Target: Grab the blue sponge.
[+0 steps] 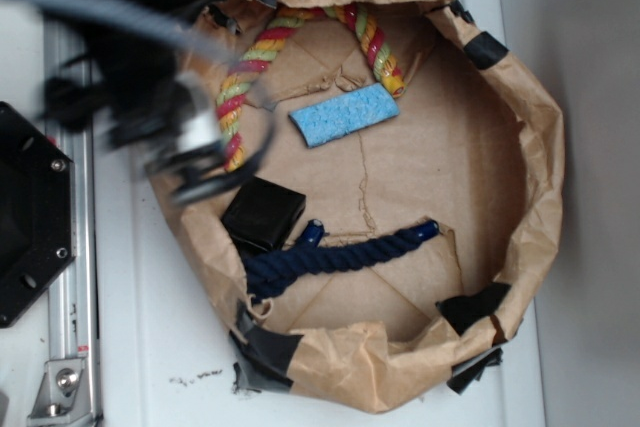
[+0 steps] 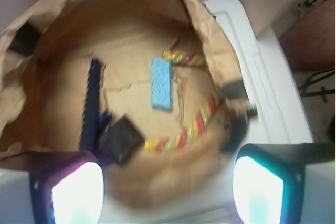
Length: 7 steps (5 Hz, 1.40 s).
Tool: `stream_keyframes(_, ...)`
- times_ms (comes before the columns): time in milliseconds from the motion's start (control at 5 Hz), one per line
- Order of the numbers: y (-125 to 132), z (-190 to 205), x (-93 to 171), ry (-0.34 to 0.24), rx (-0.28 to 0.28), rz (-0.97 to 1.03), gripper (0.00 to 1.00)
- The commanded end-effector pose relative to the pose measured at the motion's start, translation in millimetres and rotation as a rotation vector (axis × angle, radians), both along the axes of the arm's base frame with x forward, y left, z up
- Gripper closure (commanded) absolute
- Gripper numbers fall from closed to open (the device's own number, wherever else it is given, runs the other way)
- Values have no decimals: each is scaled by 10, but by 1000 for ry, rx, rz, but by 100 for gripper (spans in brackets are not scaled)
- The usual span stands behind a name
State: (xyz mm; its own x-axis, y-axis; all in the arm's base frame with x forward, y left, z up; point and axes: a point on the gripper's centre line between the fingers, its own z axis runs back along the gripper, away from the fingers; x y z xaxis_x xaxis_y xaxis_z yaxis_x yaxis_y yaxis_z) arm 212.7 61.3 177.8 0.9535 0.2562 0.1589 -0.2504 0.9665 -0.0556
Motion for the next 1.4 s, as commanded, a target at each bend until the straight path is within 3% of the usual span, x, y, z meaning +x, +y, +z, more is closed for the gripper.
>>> stream_keyframes(0, 86, 134, 30, -52, 19, 17, 0)
stream_keyframes(200, 86, 134, 30, -52, 19, 17, 0)
stream_keyframes(400, -12, -363, 333, -40, 72, 87, 0)
stream_keyframes(600, 9, -749, 584, -93, 127, 186, 0)
stream_keyframes(800, -147, -911, 602, -89, 128, 212, 0)
stream_keyframes(1000, -206, -1025, 500, -44, 89, 217, 0)
stream_keyframes(1200, -135, -1164, 556, -34, -30, 216, 0)
